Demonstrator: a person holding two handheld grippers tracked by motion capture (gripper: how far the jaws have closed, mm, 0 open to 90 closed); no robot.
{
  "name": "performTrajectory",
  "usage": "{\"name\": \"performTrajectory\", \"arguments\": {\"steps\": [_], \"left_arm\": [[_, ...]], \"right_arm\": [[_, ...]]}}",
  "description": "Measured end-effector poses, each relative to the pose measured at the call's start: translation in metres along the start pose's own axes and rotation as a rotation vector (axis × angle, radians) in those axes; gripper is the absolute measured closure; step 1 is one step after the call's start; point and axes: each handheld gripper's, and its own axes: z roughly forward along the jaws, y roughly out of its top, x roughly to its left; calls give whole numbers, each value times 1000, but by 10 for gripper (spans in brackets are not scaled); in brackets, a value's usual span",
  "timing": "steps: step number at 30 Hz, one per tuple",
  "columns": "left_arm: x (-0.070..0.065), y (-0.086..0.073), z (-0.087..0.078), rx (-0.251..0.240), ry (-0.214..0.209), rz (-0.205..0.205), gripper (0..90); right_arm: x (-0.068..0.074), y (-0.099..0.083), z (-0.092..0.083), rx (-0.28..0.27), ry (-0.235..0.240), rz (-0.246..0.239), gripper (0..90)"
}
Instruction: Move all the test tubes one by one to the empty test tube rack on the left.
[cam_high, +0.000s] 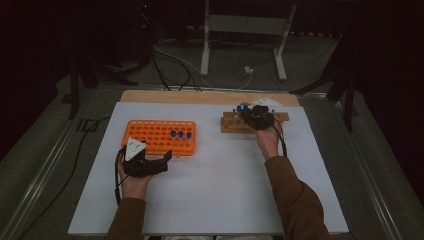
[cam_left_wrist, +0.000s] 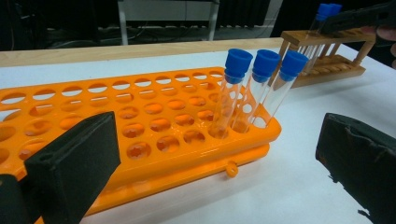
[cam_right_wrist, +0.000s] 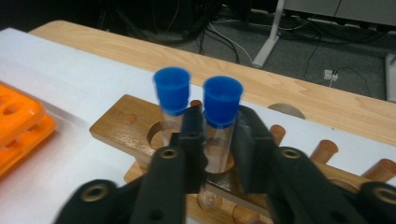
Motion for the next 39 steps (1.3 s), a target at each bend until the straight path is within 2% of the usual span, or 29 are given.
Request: {"name": "performTrajectory", "arguments": {"steps": [4, 7, 19, 32, 39], "left_arm": [[0, 0, 0, -4, -8, -10, 6], [0, 0, 0, -3, -7, -9, 6], [-1, -1, 3, 11, -13, -3, 6], [-1, -2, 4, 18, -11, -4, 7], [-1, -2, 4, 18, -13, -3, 7]], "right_arm": [[-1, 0, -1, 0, 2, 12, 770], [-3, 0, -5, -19, 4, 29, 770], [-1, 12, -28, -104, 17, 13, 771], [-2, 23, -45, -139, 25, -8, 771], [-4, 25, -51, -148, 34, 6, 772]]}}
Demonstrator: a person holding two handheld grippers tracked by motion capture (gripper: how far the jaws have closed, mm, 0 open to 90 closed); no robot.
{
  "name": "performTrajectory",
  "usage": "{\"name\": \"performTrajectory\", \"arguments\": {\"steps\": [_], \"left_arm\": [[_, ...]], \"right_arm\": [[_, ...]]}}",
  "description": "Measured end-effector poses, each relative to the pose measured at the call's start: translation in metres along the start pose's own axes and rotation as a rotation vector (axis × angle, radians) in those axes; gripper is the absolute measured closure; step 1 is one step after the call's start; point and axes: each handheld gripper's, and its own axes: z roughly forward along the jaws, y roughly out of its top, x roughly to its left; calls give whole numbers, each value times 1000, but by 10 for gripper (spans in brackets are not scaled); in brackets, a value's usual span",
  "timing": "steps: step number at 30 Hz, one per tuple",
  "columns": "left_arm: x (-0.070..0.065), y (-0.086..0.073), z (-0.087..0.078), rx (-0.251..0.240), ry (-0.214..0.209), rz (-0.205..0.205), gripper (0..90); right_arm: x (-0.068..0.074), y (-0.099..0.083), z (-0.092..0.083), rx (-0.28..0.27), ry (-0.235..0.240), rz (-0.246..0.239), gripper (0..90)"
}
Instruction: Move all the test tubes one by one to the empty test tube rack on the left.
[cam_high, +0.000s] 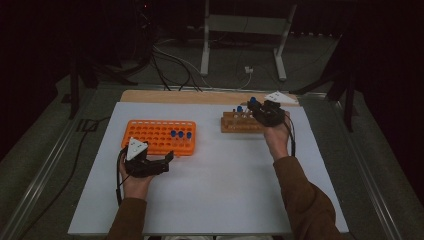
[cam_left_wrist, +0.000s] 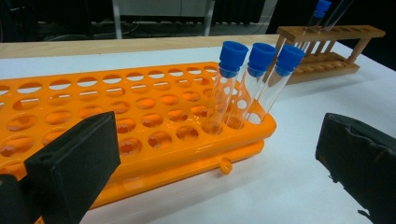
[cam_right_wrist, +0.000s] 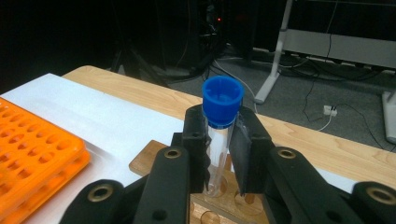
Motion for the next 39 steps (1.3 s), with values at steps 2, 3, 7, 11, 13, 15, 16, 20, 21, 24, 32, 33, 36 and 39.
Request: {"name": "performTrajectory", "arguments": {"steps": [2, 3, 7, 11, 13, 15, 16, 20, 21, 24, 32, 33, 36, 39], "left_arm": [[0, 0, 0, 1, 0, 1, 7], [0, 0, 0, 1, 0, 1, 6], [0, 0, 1, 1, -1, 2, 6], [-1, -1, 1, 3, -1, 3, 6], [-1, -1, 1, 3, -2, 4, 6], [-1, -1, 1, 4, -2, 4, 7], [-1, -1, 1, 4, -2, 4, 7], [-1, -1, 2, 5, -2, 5, 6], [-1, -1, 2, 5, -2, 5, 6], [-2, -1, 2, 5, -3, 5, 6], [-2, -1, 2, 7, -4, 7, 7], [-2, -1, 2, 7, -6, 7, 7], [-2, -1, 2, 8, -6, 9, 7], [-2, -1, 2, 8, -5, 7, 7]], "right_arm": [[-1, 0, -2, -3, 4, 5, 771], [-1, 1, -3, -5, 5, 2, 771], [-2, 2, -7, -11, 11, -1, 771], [-1, 4, -12, -14, 21, -10, 771], [0, 4, -13, -14, 28, -16, 771], [0, 3, -15, -13, 38, -19, 771], [1, 3, -16, -12, 44, -19, 771], [3, 0, -19, -10, 59, -28, 771], [4, 0, -20, -11, 63, -27, 771], [5, -3, -22, -7, 78, -18, 770], [10, -11, -26, 13, 109, -22, 770], [12, -12, -27, 14, 115, -21, 770], [15, -15, -28, 19, 132, -20, 769], [17, -18, -30, 23, 152, -11, 769]]}}
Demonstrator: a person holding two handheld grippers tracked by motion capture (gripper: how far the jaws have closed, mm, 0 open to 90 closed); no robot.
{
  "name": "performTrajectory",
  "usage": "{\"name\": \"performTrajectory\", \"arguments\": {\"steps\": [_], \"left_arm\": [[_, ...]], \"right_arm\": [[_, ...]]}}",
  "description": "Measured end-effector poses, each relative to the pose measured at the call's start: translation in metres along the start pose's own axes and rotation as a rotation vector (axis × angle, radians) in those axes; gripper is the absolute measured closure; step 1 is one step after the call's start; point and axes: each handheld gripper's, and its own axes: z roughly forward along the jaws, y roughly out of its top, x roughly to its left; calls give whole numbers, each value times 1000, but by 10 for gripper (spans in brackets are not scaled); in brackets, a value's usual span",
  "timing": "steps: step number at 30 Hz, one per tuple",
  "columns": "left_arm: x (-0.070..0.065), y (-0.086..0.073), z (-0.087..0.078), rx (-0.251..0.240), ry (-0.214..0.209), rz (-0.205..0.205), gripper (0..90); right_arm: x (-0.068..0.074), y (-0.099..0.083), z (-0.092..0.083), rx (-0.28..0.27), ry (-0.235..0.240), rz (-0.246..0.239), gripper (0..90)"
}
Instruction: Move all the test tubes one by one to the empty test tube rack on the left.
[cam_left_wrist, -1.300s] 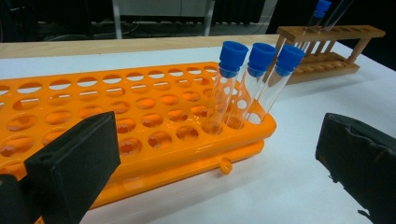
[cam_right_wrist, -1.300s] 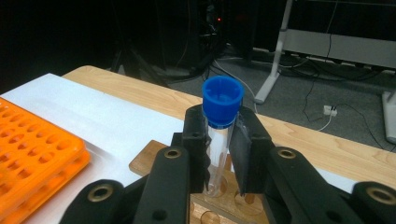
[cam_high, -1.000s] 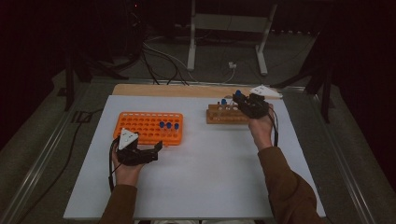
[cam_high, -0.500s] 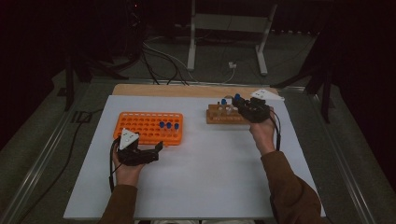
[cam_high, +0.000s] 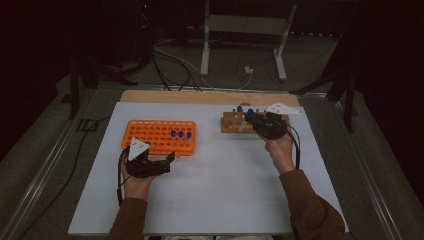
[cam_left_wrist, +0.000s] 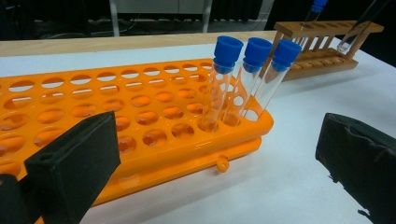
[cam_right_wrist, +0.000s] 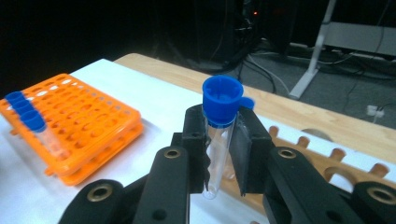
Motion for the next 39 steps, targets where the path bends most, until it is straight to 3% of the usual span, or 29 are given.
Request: {"name": "performTrajectory", "arguments": {"steps": [15, 29, 39], "left_arm": [[-2, 0, 1, 6, -8, 7, 7], [-5, 0, 1, 4, -12, 13, 7], [-14, 5, -2, -9, -22, 42, 7]], "right_arm": [[15, -21, -8, 24, 67, 16, 769], [38, -32, -12, 46, 132, -18, 767], [53, -36, -11, 66, 182, -29, 767]]}}
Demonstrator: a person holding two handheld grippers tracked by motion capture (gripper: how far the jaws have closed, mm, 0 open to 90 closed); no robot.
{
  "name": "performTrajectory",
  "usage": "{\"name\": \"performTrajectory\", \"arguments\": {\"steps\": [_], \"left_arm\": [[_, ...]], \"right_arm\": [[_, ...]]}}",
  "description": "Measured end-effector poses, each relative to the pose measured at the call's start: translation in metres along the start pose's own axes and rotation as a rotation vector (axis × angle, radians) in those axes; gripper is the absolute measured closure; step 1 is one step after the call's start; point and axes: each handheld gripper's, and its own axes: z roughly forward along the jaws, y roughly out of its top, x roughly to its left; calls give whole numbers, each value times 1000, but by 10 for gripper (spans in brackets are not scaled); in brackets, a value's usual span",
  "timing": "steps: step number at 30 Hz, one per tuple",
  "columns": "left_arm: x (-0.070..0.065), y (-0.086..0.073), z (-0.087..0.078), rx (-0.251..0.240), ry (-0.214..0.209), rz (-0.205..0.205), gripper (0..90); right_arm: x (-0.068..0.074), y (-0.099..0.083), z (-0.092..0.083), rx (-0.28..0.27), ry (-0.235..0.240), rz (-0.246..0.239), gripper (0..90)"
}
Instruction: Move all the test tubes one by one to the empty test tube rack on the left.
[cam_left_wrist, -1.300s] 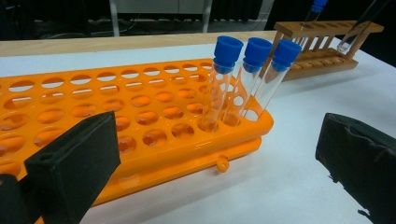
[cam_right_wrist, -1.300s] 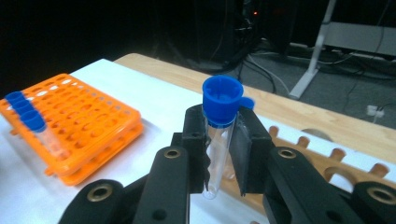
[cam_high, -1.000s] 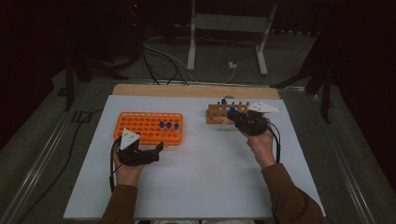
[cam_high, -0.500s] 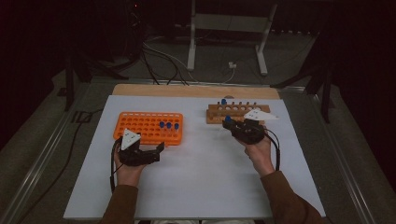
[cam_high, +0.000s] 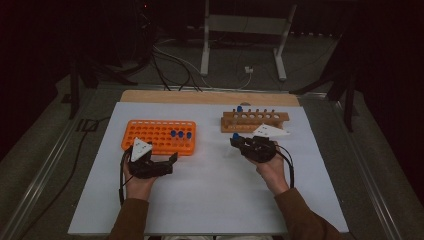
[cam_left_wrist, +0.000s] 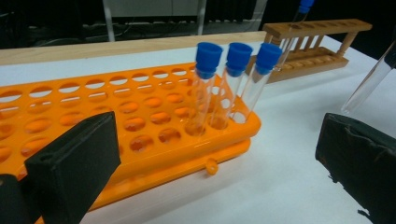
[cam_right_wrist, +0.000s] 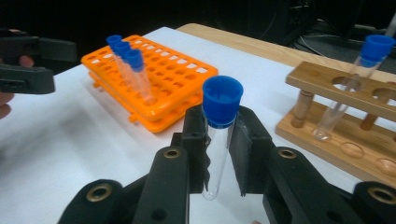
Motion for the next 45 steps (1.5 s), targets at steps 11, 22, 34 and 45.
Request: {"name": "performTrajectory", "arguments": {"steps": [11, 22, 34, 45], "left_arm": [[-35, 15, 2, -7, -75, 90, 15], [-75, 20, 29, 19, -190, 140, 41], [-102, 20, 57, 50, -213, 189, 349], [-112, 20, 58, 33, -232, 248, 727]], "right_arm": [[11, 4, 0, -4, 55, 8, 767], [25, 6, 1, -9, 91, -12, 766], [33, 6, 3, 3, 116, -15, 766], [34, 6, 4, 2, 121, -16, 766]]}}
